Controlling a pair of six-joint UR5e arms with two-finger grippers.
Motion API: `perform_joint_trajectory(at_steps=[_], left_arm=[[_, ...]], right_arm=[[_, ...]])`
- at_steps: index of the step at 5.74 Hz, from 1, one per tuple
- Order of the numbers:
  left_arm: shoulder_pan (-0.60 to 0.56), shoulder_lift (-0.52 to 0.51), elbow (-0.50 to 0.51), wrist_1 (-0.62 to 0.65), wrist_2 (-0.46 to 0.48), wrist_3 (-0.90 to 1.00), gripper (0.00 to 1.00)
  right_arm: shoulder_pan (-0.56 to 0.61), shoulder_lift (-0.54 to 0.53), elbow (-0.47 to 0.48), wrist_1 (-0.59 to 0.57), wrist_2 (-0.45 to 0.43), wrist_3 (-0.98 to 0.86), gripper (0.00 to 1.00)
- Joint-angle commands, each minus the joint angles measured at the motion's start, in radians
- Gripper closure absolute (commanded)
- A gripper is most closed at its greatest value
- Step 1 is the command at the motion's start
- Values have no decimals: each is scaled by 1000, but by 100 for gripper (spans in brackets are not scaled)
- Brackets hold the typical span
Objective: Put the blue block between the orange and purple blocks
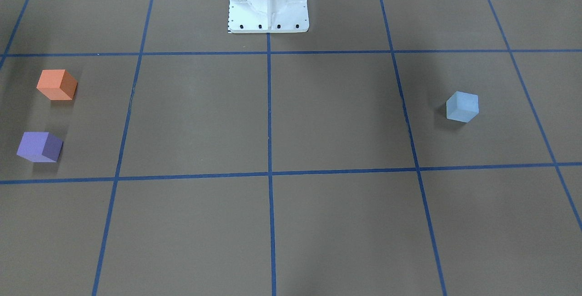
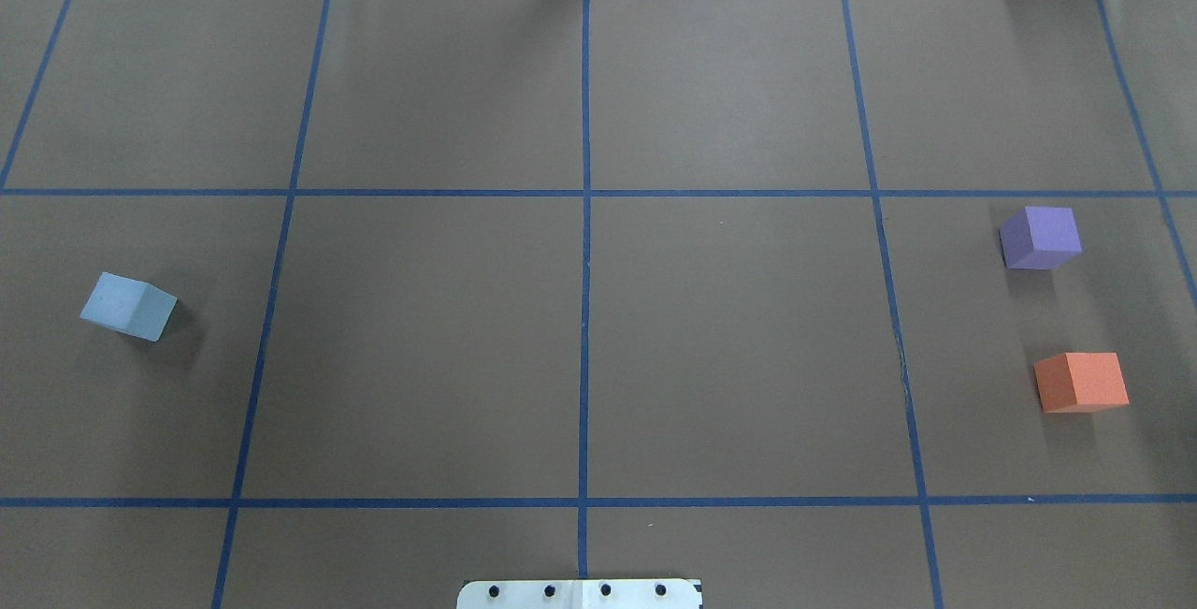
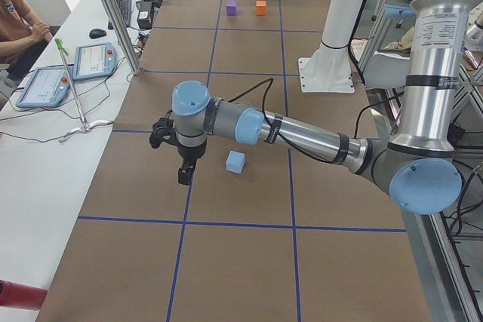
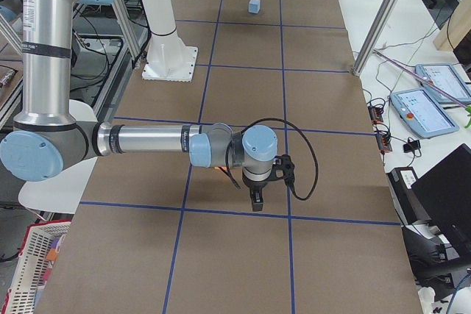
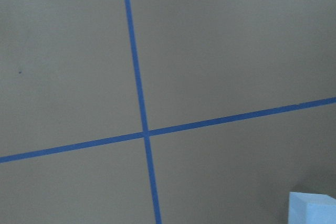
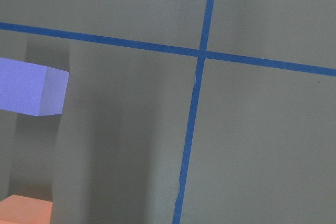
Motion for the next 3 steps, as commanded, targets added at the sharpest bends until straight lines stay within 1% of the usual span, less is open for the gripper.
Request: perform_joint_trajectory(at_steps=[1,2,3], left_arm=[[201,7,-68,-4,-5,-208,0],[301,19,-67,-118,51,-385,0],[420,80,-52,-315,129,-558,0]], right_arm=[[1,-2,10,0,2,0,0],[-1,1,18,0,2,0,0],[-2,1,21,0,8,2,0]])
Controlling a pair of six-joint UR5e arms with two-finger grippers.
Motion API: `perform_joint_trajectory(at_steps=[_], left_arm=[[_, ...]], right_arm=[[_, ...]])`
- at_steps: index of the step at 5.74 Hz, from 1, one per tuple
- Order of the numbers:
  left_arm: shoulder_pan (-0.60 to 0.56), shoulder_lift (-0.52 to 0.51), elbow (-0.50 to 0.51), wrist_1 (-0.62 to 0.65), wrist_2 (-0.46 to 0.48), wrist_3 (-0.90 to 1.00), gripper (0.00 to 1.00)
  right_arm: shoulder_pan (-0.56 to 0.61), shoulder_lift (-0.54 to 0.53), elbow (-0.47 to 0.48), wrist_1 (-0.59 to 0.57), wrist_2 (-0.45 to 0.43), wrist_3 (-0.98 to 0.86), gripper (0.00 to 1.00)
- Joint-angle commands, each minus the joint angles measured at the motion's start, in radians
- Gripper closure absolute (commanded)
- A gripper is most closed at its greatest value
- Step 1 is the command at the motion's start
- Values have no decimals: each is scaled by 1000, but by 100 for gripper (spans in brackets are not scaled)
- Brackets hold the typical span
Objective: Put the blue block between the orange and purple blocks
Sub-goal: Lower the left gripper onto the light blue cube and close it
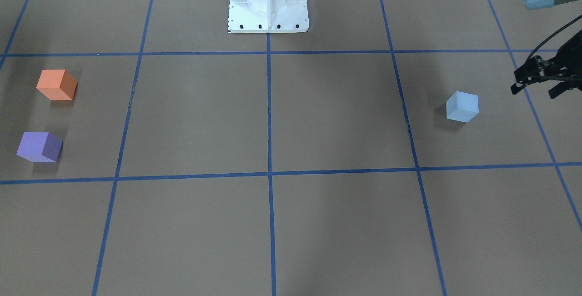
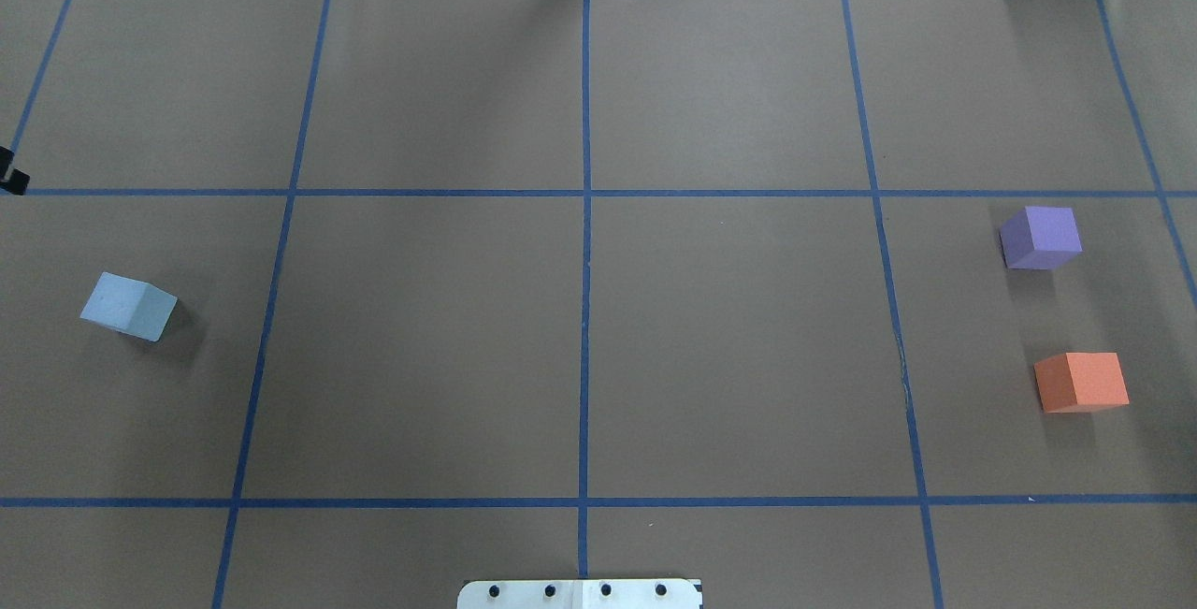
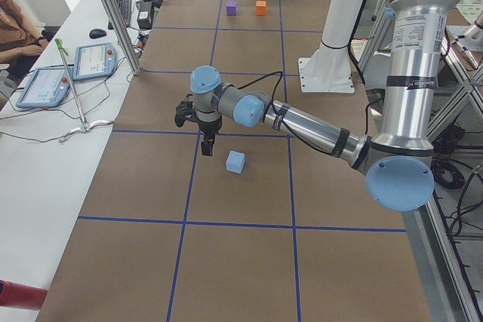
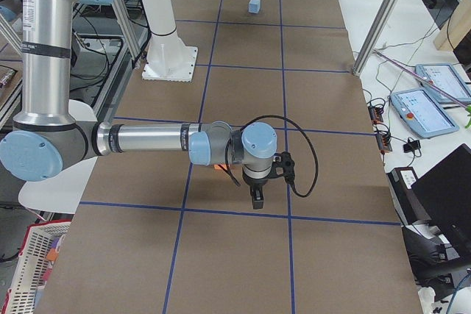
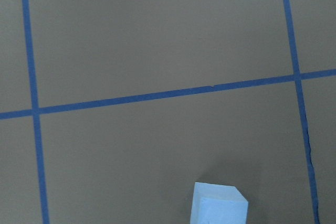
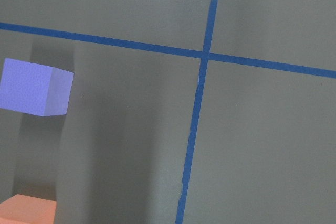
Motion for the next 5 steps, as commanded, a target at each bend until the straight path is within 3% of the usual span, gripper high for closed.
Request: perform_joint_trajectory(at_steps=[1,2,5], left_arm=[[166,59,37,-210,96,-192,0],[245,62,49,-213,178,-194,0],[286,64,106,-216,205,-179,0]], right_arm=[[-1,1,3,0,13,3,0],[-1,1,4,2,10,3,0],[-1,2,3,0,12,3,0]])
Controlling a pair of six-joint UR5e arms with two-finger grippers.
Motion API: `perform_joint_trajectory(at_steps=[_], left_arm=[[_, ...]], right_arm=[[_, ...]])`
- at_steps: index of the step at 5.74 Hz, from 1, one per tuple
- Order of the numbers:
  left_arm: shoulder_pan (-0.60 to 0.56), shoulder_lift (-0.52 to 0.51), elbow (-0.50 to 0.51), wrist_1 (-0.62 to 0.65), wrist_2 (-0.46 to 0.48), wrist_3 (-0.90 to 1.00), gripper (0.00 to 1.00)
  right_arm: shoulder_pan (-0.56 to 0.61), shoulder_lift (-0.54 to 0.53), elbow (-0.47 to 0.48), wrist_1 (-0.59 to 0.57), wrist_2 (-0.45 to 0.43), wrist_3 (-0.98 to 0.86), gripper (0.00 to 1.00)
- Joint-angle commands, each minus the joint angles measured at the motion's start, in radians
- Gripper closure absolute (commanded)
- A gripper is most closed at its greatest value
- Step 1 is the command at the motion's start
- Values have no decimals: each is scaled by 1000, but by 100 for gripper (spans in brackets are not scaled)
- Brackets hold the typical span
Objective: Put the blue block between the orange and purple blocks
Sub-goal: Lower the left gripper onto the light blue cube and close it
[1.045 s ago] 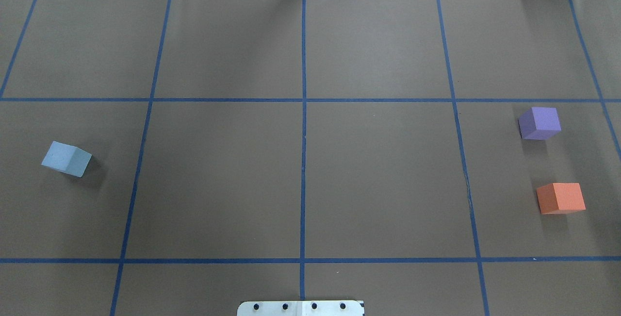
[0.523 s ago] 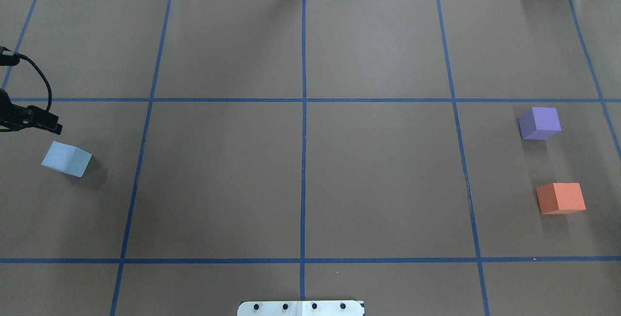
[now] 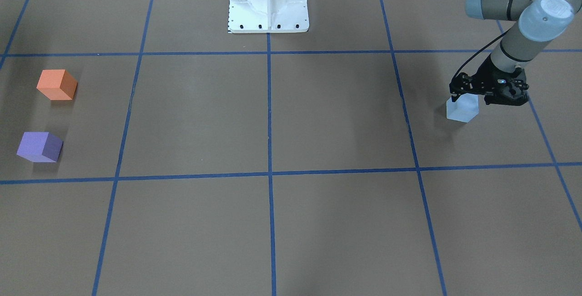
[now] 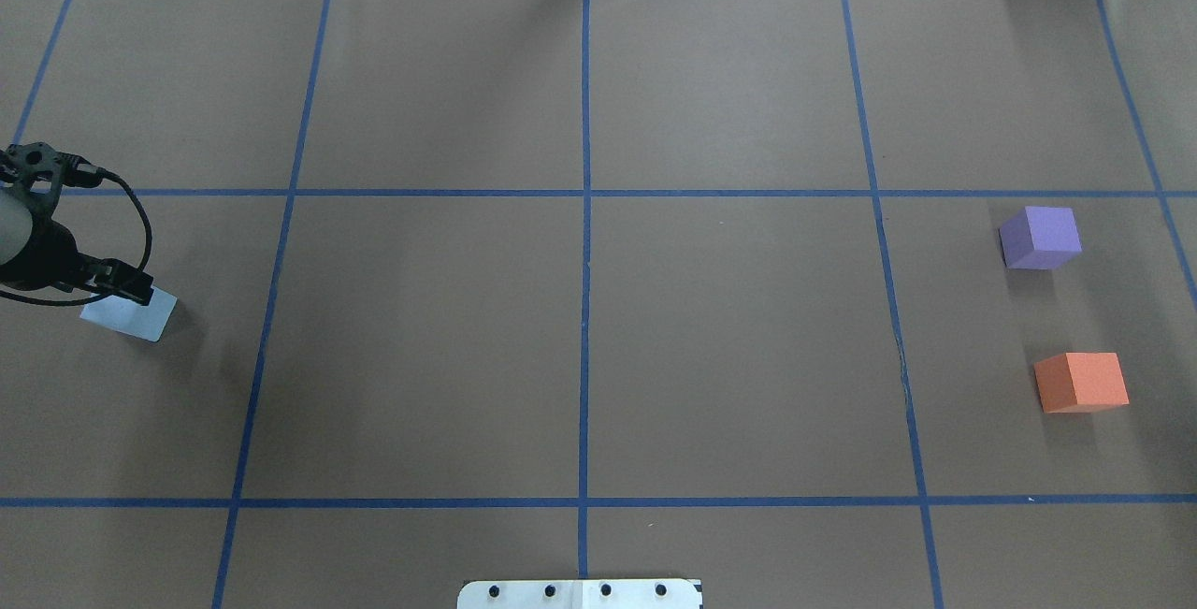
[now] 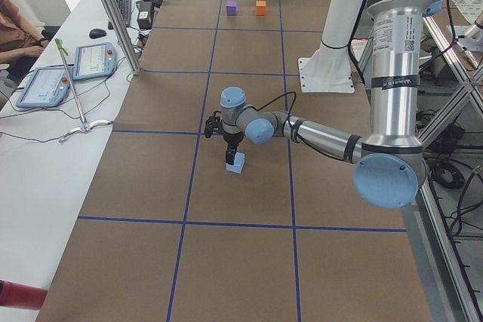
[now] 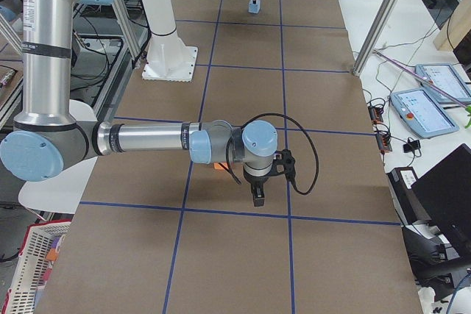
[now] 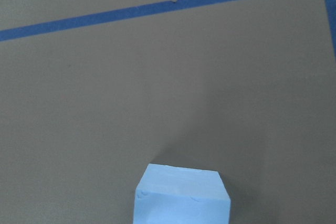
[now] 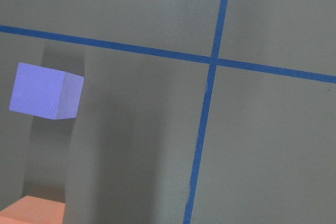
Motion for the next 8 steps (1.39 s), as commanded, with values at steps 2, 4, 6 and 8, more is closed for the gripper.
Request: perform_joint_trajectory(at_steps=[2,4,6,8], left_arm=[[14,-1,42,-19,14,4,0],[18,-9,83,-81,2,-8,0],[18,-9,80,-81,-15,-13,99],[8,-16,-11,58,-108,-15,100]], right_arm=[[0,3,-2,0,-3,-2,0],[0,6,1,0,-6,-2,0],[0,6,5,1,-4,-2,0],[0,6,5,0,-1,2,0]])
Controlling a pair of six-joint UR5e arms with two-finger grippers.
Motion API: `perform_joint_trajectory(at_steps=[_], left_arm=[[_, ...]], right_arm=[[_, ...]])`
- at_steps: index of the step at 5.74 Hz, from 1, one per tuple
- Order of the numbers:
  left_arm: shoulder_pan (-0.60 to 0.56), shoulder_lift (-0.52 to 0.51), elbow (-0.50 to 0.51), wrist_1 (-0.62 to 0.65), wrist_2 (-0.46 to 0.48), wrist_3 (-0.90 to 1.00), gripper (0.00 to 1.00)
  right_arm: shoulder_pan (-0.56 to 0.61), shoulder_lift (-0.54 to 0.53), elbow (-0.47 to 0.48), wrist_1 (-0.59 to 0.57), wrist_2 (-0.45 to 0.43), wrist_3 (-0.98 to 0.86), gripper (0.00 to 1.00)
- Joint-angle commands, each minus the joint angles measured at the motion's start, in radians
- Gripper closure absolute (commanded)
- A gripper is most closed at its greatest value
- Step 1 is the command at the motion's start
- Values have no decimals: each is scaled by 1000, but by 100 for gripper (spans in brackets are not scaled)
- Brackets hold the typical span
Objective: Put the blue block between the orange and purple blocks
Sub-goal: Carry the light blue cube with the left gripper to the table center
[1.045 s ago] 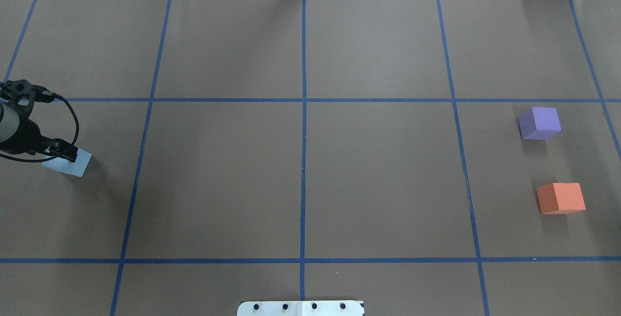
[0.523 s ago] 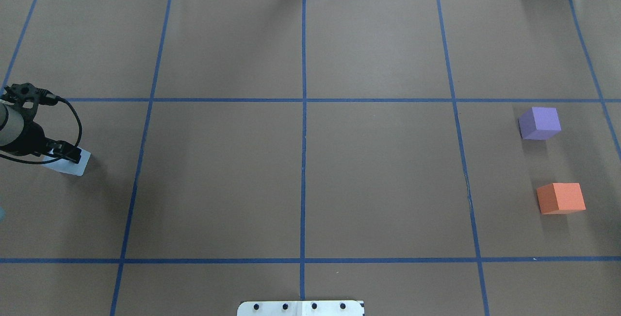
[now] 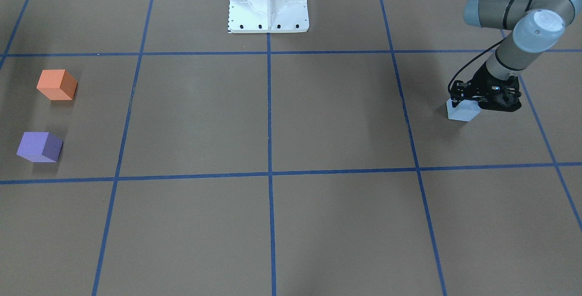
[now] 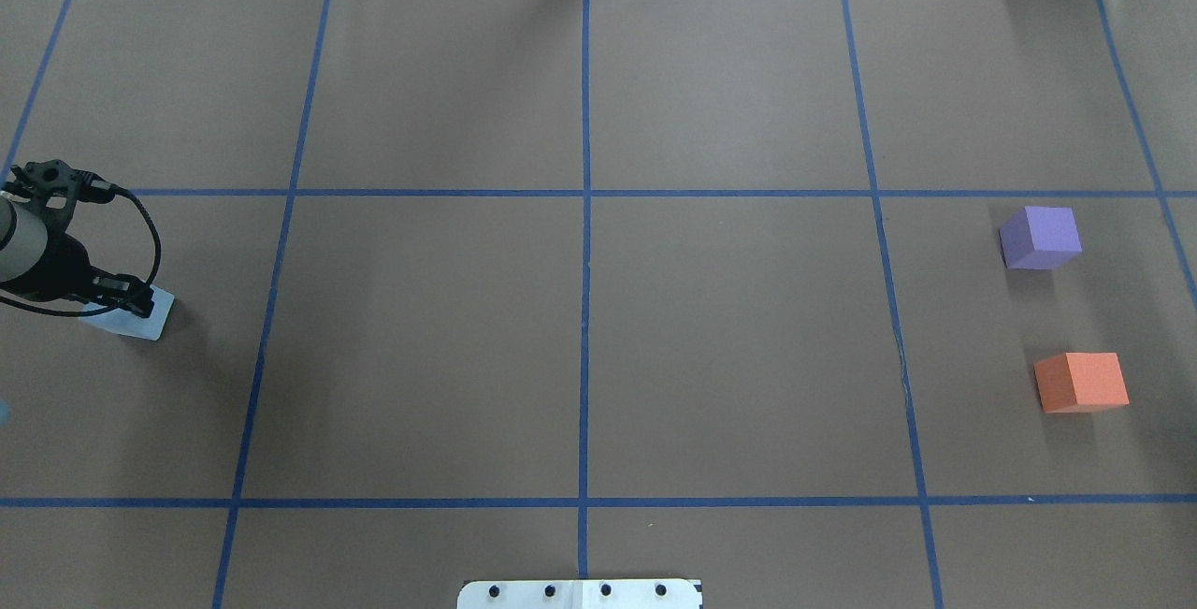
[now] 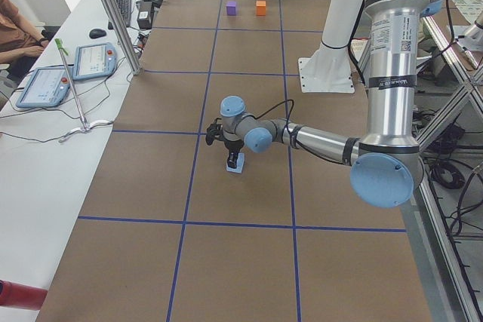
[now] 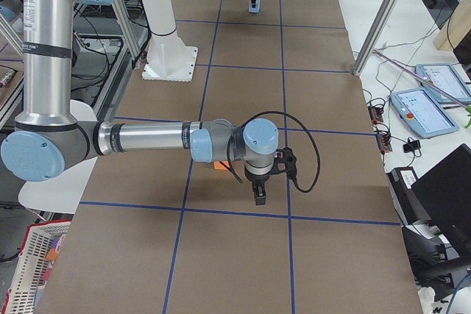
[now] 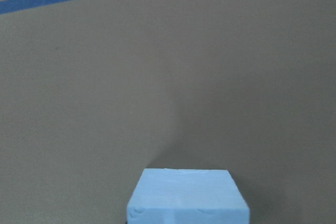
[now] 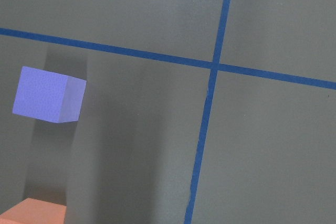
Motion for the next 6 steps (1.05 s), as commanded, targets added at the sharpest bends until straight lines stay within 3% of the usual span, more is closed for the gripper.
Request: perform_joint_trajectory(at_steps=[1,2,3,4,5,6], left_arm=[[-11,-92,-123,277,-56,1,100],[-12,-272,-136,495,-54,-3,100],[-5,-416,-120,561,-59,-131,100],[38,-592,-27,559,-85,-327,100],[123,-819,168,546,-79,-496,100],[170,-965,324,537,-74,-534,100]], right_arm=[[0,1,4,1,-4,-2,0],[0,-2,8,1,-5,-4,0],[0,-11,10,4,-2,-15,0],[0,-63,4,106,-1,-9,0],[0,-93,-4,192,2,-12,0],[0,-99,-5,205,2,-12,0]])
